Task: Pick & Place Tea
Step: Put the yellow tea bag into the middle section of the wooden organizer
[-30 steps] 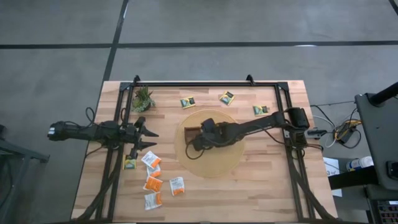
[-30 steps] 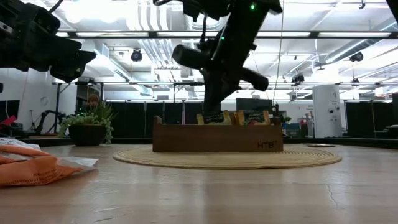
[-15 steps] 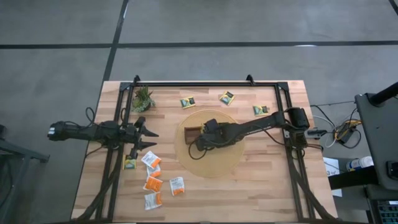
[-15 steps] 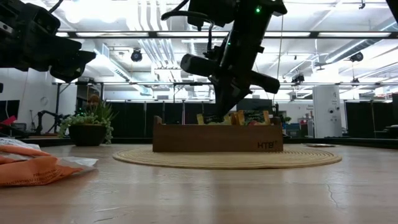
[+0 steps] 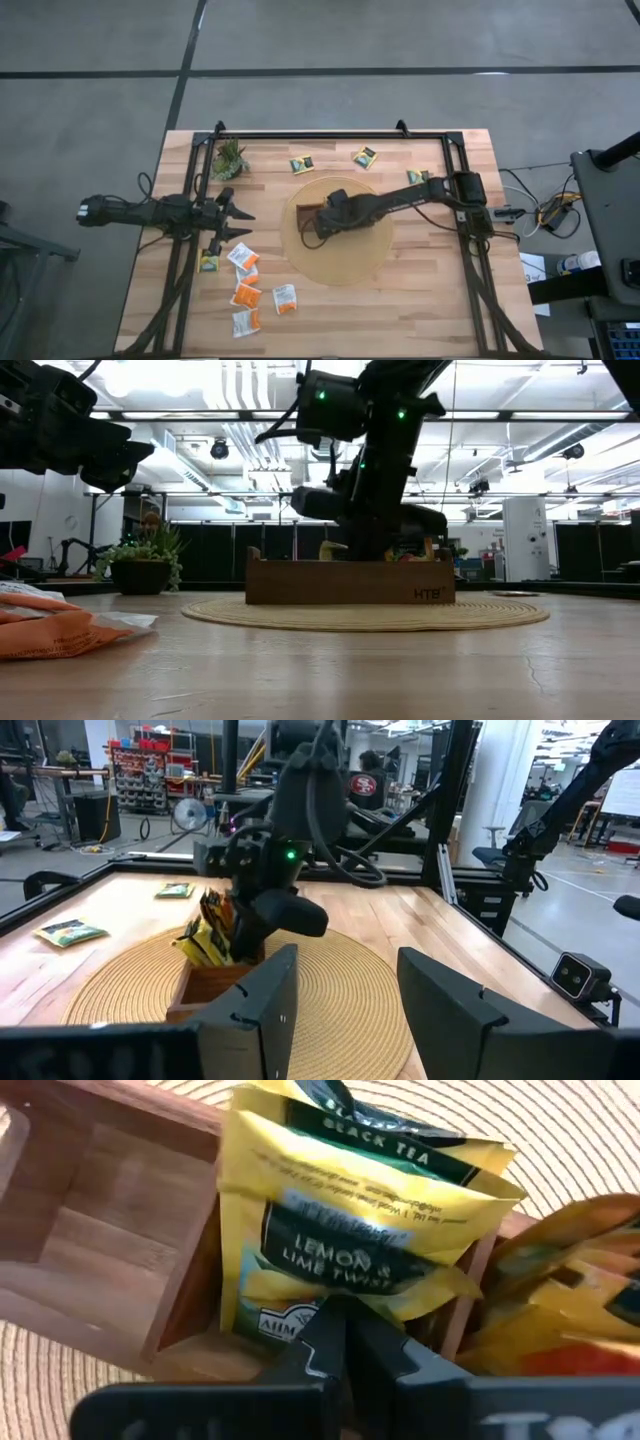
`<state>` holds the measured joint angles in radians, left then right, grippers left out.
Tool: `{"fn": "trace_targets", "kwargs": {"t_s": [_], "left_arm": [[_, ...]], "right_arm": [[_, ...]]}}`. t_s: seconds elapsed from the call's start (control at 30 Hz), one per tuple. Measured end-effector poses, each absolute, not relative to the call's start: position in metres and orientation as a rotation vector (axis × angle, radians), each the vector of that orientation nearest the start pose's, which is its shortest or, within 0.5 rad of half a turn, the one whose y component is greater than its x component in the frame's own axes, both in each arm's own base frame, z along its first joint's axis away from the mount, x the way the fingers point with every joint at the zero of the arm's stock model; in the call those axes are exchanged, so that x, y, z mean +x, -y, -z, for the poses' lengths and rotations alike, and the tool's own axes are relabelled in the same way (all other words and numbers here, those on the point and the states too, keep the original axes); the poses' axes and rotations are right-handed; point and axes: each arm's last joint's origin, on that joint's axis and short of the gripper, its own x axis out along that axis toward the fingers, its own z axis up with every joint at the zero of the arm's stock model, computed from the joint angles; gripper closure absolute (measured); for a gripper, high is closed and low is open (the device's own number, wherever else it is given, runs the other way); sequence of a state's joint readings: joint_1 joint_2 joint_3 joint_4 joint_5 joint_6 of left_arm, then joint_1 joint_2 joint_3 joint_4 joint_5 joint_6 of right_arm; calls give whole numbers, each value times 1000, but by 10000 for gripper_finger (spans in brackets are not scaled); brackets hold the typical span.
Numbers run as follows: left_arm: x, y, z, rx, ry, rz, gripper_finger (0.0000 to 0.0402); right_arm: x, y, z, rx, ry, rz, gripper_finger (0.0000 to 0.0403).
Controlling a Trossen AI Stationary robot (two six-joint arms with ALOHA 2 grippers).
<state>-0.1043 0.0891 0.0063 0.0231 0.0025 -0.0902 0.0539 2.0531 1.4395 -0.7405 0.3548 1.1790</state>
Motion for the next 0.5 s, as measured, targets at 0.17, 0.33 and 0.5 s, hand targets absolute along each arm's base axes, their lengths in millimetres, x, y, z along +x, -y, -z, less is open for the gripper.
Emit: {"fn": "trace_targets", "kwargs": {"t_s": [0.17, 0.33, 0.5], "left_arm": [[102, 11, -161, -87, -64, 104, 235], [102, 11, -161, -87, -64, 104, 235], [102, 11, -161, -87, -64, 104, 235]], "right_arm": [[398, -10, -151, 716, -999, 970, 394], [398, -10, -157, 620, -950, 1012, 394], [402, -13, -167, 582, -900, 1001, 394]]}}
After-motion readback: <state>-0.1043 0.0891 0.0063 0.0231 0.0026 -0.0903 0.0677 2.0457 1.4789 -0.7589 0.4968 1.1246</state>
